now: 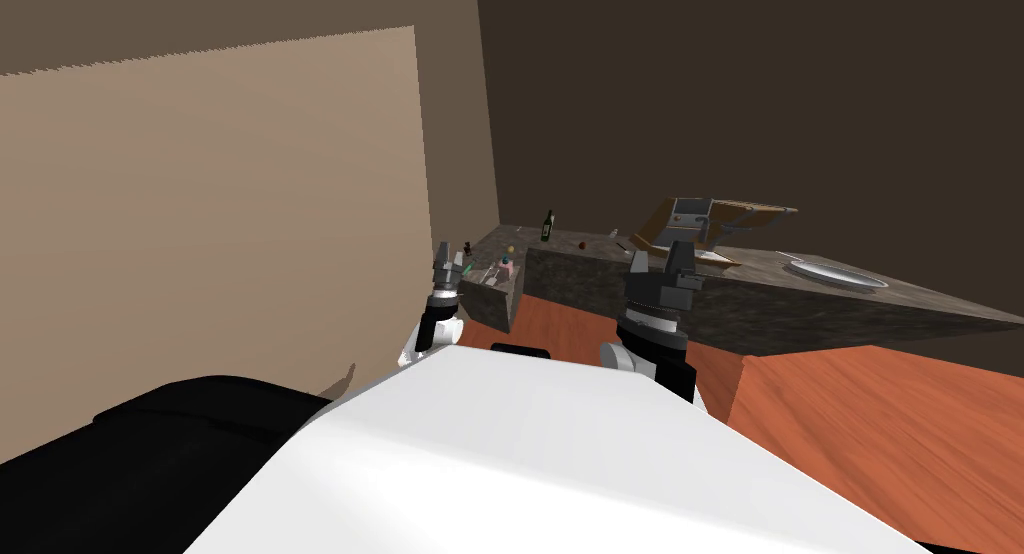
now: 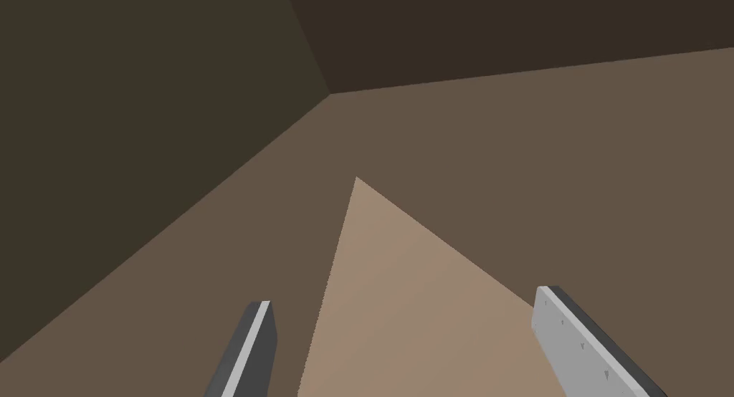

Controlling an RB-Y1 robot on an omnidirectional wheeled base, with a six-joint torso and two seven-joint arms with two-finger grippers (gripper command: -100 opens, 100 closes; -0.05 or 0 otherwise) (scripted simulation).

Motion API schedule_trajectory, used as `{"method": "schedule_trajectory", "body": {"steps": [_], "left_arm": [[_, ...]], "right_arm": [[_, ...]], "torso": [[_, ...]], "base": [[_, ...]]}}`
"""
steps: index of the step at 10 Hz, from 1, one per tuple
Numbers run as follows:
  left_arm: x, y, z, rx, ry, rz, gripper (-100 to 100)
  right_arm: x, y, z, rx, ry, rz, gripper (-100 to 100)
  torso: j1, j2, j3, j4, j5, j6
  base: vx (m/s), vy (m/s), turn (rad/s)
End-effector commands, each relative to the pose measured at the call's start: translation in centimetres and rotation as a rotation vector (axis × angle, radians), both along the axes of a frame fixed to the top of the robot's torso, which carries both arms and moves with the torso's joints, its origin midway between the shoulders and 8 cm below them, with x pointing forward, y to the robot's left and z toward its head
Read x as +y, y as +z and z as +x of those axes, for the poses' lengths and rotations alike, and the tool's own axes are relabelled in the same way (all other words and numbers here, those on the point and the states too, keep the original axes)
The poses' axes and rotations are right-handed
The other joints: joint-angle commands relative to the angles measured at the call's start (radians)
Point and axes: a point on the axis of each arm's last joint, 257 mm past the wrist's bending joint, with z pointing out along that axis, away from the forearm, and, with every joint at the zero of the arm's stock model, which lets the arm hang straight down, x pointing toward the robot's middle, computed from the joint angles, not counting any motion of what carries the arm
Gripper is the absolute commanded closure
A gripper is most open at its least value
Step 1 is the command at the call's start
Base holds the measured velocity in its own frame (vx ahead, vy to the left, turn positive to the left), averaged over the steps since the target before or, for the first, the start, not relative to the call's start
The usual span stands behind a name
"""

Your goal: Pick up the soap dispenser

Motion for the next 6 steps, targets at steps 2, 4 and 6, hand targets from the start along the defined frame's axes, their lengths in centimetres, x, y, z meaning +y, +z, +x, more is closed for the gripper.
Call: {"method": "schedule_trajectory", "body": {"steps": [2, 4, 6], "left_arm": [[1.0, -1.3, 1.8, 0.069, -0.012, -0.031, -100], [1.7, -2.2, 3.1, 0.114, -0.02, -0.059, -100], [2.1, -2.9, 3.9, 0.149, -0.022, -0.076, -100]], "right_arm": [[0.0, 0.0, 0.0, 0.0, 0.0, 0.0, 0], [0.0, 0.0, 0.0, 0.0, 0.0, 0.0, 0], [0.0, 0.0, 0.0, 0.0, 0.0, 0.0, 0]], "torso": [[0.0, 0.0, 0.0, 0.0, 0.0, 0.0], [0.0, 0.0, 0.0, 0.0, 0.0, 0.0], [-0.001, 0.0, 0.0, 0.0, 0.0, 0.0]], "base": [[0.006, -0.061, -0.021], [0.0, -0.062, -0.025], [0.006, -0.061, -0.012]]}}
